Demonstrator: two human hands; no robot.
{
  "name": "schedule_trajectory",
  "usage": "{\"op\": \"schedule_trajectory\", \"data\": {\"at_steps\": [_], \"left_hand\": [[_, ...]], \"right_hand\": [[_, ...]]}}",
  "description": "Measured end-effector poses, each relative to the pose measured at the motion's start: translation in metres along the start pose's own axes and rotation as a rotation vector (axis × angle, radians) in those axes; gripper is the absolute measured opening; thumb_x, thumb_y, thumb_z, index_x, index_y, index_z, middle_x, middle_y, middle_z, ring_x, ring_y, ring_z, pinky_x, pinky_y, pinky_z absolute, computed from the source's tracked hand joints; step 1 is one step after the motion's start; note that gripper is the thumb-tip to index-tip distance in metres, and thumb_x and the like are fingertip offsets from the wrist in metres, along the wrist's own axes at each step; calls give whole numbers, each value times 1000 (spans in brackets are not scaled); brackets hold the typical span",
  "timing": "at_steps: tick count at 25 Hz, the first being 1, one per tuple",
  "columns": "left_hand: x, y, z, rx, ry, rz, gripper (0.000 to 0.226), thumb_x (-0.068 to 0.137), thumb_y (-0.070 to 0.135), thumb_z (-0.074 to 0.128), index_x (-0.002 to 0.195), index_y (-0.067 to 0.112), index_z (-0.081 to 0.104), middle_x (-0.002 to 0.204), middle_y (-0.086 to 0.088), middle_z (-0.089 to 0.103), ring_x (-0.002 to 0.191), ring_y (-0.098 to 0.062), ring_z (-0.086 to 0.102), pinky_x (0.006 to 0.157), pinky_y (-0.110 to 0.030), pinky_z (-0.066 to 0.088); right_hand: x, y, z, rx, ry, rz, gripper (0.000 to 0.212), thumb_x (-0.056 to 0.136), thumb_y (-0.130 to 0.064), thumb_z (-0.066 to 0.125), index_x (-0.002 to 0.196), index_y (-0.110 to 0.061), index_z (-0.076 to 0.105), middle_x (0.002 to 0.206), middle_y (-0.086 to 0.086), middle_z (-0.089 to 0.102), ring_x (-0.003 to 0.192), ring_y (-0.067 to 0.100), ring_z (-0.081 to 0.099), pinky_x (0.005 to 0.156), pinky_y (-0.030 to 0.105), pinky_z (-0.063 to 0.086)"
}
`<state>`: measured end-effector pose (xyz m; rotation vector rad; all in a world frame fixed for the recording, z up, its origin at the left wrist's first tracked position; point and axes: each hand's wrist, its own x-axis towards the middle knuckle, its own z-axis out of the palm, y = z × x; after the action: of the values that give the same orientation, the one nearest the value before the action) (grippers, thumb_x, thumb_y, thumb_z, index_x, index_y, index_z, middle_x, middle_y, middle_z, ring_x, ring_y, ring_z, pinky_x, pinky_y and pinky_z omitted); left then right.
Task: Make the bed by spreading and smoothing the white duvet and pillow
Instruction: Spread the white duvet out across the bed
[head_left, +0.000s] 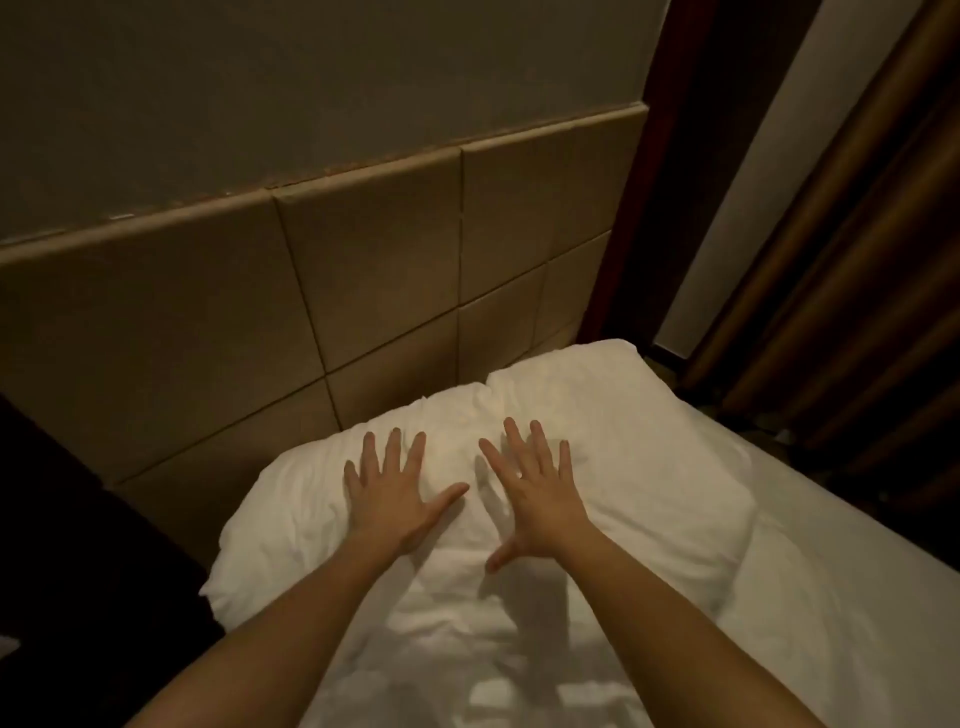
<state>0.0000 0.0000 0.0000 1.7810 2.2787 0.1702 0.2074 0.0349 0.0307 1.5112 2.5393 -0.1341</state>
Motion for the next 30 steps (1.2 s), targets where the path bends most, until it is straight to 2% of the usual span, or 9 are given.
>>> {"op": "schedule_trajectory", "data": {"at_steps": [4,8,10,14,18,20,23,28,30], "left_hand": [[14,4,21,8,52,-61,100,76,88,-11,154,37,25,158,1,33,144,-28,28,117,-57,15],[15,13,26,28,77,-121,88,84,78,-9,141,30,39,137,-3,45,126,-26,38,108,-52,25],[4,24,27,35,88,-105,91,85,79,-9,146,26,35,144,-7,39,132,-29,33,112,-53,20],[-21,102,40,-88,110,123,88,89,79,2,158,27,15,168,-11,6,154,-31,-2,118,-46,-20],[-111,223,100,-214,79,517,79,96,73,20,145,16,44,149,-15,42,140,-34,35,116,-54,26],[-164,250,140,-197,-4,542,75,95,73,24,142,18,46,143,-11,46,134,-32,40,112,-48,28],[-243,257,197,-133,-117,382,85,90,81,15,144,21,42,141,-8,43,132,-31,38,112,-46,25],[-350,234,264,-115,-141,-70,103,81,88,13,148,14,39,149,-15,40,135,-36,35,111,-50,30],[-372,230,279,-144,-151,-200,112,76,93,13,151,12,34,152,-17,37,139,-37,32,112,-52,29]], "right_hand": [[36,-5,23,30,-69,-15,134,59,-103,41,153,-38,-27,166,5,-26,148,34,-32,115,65,-19],[34,-8,33,83,-104,24,115,70,-99,25,159,-35,-11,169,7,-5,154,34,-9,117,62,-19],[18,3,33,147,-34,-1,110,75,-97,25,158,-35,-13,169,5,-7,155,29,-12,118,59,-18],[-62,61,61,162,35,78,112,75,-97,29,154,-38,-23,165,-1,-25,150,24,-29,118,56,-21],[-211,145,126,156,-43,257,110,70,-101,18,148,-37,-27,159,-4,-31,151,24,-26,118,52,-21],[-276,166,158,136,-79,210,113,68,-102,13,155,-34,-14,166,1,-16,154,26,-18,119,53,-16],[-345,177,200,119,-146,116,111,73,-100,22,160,-33,7,170,5,7,155,29,-5,119,54,-9],[-399,181,253,133,-183,-18,114,67,-100,19,160,-36,-3,169,0,-12,153,26,-20,118,53,-17],[-406,180,272,118,-204,-59,114,69,-99,16,161,-33,3,170,4,-2,154,29,-12,119,55,-12]]}}
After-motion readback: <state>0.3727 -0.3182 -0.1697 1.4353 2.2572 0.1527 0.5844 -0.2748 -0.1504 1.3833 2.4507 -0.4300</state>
